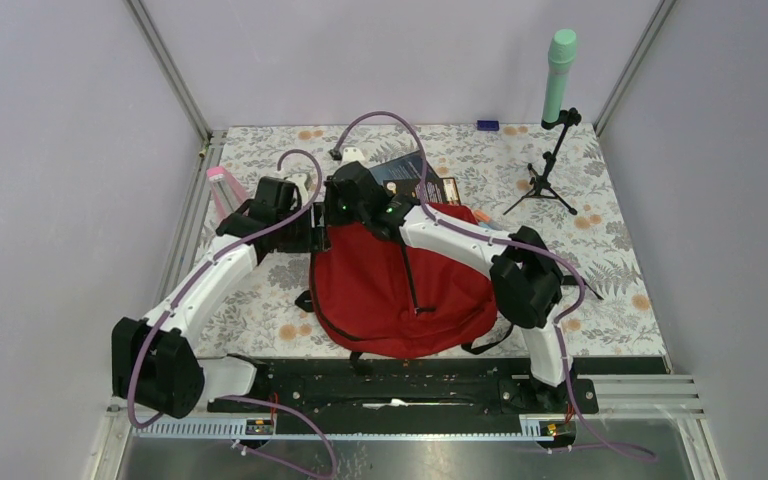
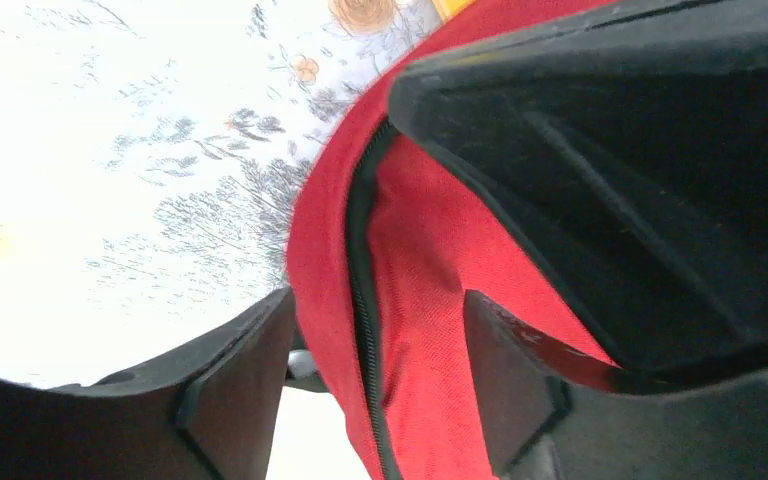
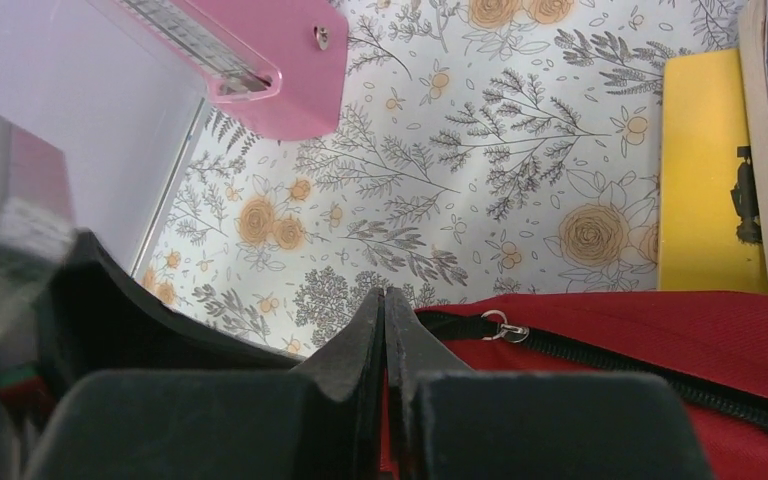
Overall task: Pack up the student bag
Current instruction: Unzip the student bag at the center of the board.
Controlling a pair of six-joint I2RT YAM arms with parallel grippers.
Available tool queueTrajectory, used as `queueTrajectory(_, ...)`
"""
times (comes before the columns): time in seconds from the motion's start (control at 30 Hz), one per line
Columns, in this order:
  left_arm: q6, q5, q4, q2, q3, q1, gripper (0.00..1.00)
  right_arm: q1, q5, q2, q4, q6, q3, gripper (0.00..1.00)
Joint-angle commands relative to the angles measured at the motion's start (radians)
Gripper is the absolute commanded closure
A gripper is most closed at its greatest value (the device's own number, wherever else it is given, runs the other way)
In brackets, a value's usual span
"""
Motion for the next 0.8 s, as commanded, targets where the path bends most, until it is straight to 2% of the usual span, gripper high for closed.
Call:
queueTrajectory(0.0,0.056,-0.091,0.060,-0.139,0.028,-0.012,0.34,0.030,-0.033,-0.074,0.066,-0.001,-0.007,0.98)
queueTrajectory(0.1,0.072,-0.121,0.055,-0.224,0.002,-0.011,0.30,0.029,-0.034,-0.084,0.066,-0.003,-0.016,0.92)
queueTrajectory(0.2,0.068,-0.140,0.051,-0.309,-0.034,-0.009,0.24,0.029,-0.059,-0.090,0.067,-0.008,-0.020,0.78)
queueTrajectory(0.3,0.050,-0.140,0.046,-0.365,-0.055,-0.003,0.18,0.029,-0.069,-0.115,0.067,-0.013,-0.027,0.56)
queueTrajectory(0.4,0.032,-0.136,0.046,-0.376,-0.063,0.011,0.12,0.028,-0.047,-0.173,0.069,-0.034,-0.060,0.42)
queueTrajectory(0.57,0.000,-0.076,0.067,-0.330,-0.055,0.053,0.12,-0.012,-0.012,-0.299,0.070,-0.037,-0.171,0.33)
queueTrajectory(0.7,0.055,-0.039,0.079,-0.263,-0.026,0.058,0.18,-0.064,0.009,-0.419,0.066,-0.053,-0.304,0.30)
queueTrajectory(0.77,0.096,-0.034,0.062,-0.209,0.004,0.056,0.25,-0.104,0.016,-0.485,0.066,-0.049,-0.382,0.29)
